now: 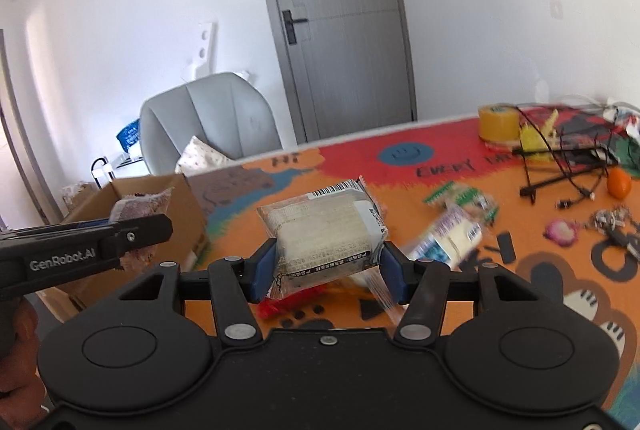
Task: Organize snacks
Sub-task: 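Carry both packs over the box and open both grippers to release them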
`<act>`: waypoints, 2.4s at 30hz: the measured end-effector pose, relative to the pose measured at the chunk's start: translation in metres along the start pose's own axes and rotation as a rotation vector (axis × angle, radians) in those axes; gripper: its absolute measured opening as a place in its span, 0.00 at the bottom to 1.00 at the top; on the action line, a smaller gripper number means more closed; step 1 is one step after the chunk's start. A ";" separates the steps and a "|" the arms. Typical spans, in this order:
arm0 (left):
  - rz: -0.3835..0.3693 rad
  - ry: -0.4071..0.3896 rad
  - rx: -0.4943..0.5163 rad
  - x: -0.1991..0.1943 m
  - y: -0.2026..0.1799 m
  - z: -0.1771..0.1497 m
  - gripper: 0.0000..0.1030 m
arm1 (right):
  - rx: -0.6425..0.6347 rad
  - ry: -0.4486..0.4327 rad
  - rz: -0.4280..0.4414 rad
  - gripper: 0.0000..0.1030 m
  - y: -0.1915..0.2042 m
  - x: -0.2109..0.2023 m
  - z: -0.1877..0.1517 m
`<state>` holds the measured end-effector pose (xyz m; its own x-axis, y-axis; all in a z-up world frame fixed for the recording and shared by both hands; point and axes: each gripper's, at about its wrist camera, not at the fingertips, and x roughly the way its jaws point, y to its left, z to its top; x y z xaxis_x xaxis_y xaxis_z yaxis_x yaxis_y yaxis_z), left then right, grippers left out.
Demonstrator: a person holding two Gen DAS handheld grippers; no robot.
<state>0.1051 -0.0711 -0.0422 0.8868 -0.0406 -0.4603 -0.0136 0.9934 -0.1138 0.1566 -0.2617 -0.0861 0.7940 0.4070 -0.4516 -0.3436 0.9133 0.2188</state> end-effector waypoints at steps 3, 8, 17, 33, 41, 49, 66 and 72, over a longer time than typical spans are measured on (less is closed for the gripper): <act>0.019 -0.012 -0.007 -0.007 0.009 0.007 0.32 | -0.013 -0.018 0.028 0.53 0.012 -0.004 0.006; 0.047 -0.034 -0.017 -0.019 0.022 0.016 0.32 | -0.041 -0.038 0.067 0.53 0.031 -0.003 0.016; 0.103 -0.039 -0.022 -0.029 0.053 0.023 0.32 | -0.058 -0.045 0.113 0.53 0.056 0.008 0.023; 0.173 0.010 -0.083 -0.016 0.118 0.022 0.32 | -0.069 -0.018 0.201 0.53 0.100 0.035 0.032; 0.193 0.013 -0.123 -0.019 0.131 0.023 0.55 | -0.094 0.001 0.234 0.53 0.122 0.049 0.037; 0.241 -0.038 -0.149 -0.041 0.142 0.021 0.72 | -0.074 0.024 0.305 0.57 0.135 0.057 0.036; 0.217 -0.015 -0.177 -0.039 0.135 0.001 0.87 | -0.003 0.029 0.221 0.84 0.092 0.031 0.019; 0.175 0.003 -0.154 -0.034 0.118 -0.003 0.90 | 0.023 0.039 0.198 0.91 0.073 0.022 0.014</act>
<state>0.0720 0.0475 -0.0421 0.8633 0.1305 -0.4875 -0.2378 0.9572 -0.1650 0.1560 -0.1864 -0.0685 0.6920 0.5792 -0.4310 -0.4792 0.8150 0.3259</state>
